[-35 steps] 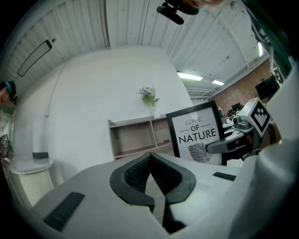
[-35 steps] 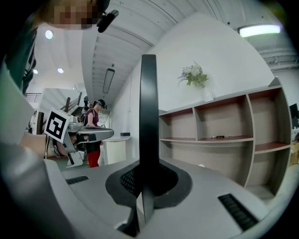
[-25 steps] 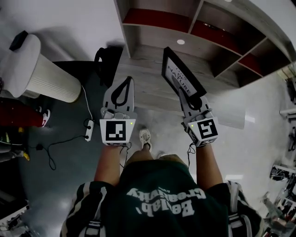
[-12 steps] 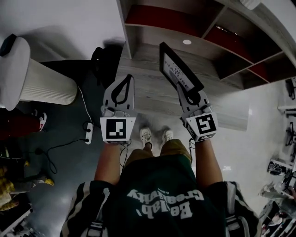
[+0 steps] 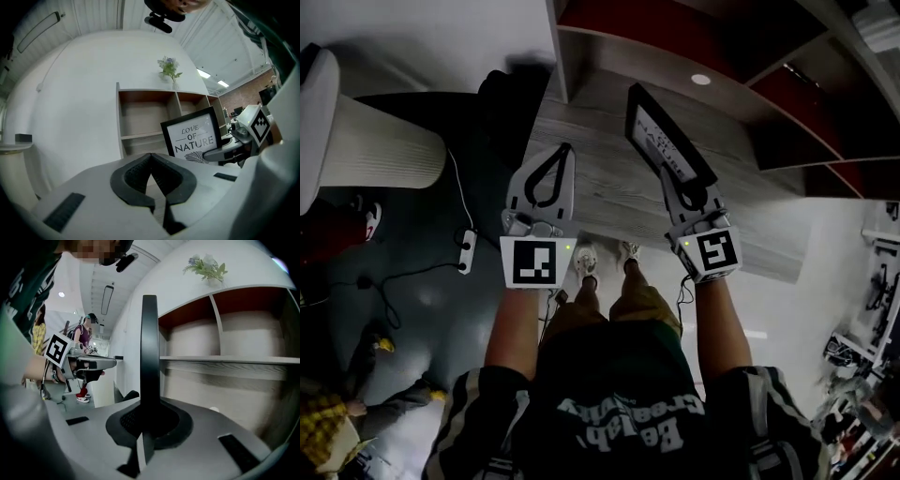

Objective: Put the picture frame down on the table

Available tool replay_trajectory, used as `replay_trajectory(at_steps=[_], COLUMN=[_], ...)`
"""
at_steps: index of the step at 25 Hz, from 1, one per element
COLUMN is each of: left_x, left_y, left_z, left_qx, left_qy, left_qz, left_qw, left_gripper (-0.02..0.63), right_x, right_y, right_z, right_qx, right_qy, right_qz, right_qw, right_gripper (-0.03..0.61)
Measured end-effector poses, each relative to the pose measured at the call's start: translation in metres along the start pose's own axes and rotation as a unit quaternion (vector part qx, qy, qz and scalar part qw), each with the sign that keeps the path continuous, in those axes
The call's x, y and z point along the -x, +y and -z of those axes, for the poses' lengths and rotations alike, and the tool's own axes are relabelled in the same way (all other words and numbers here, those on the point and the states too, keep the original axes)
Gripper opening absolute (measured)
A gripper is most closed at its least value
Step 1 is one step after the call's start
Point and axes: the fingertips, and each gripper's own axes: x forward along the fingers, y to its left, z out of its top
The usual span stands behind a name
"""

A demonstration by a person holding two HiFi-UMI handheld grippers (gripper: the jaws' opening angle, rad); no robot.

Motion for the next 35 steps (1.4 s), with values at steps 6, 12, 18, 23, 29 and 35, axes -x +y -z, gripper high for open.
replay_trajectory(at_steps=[6, 12, 18, 23, 29, 35], left_x=[-0.044, -0.076, -0.109, -0.124, -0.131, -0.135], left_y=[-0.017, -0.022, -0.027, -0.01, -0.016, -0.022], left_z=[0.034, 0.061, 0.102, 0.149, 0.169, 0.181], left_qx=[-0.035, 0.055, 0.042, 0.047, 0.048, 0.058], left_qy=[0.021, 0.025, 0.053, 0.07, 0.081, 0.082], left_qz=[0.008, -0.027, -0.041, -0.047, -0.037, -0.033], left_qw=[0.9992, 0.9978, 0.9969, 0.9953, 0.9949, 0.9944], left_gripper=[0.017, 0.017, 0.017, 0.018, 0.018, 0.018], right_x=[-0.028, -0.058, -0.094, -0.14, -0.157, -0.161], right_y=[-0.035, -0.055, -0.072, -0.071, -0.07, -0.07], right_z=[0.04, 0.087, 0.141, 0.18, 0.2, 0.214], right_qx=[-0.016, -0.037, -0.033, -0.046, -0.027, -0.017], right_qy=[-0.007, -0.008, 0.029, 0.028, 0.042, 0.046], right_qz=[-0.04, -0.068, -0.104, -0.113, -0.132, -0.144], right_qw=[0.999, 0.997, 0.994, 0.992, 0.99, 0.988], right_gripper=[0.038, 0.038, 0.038, 0.038, 0.038, 0.038])
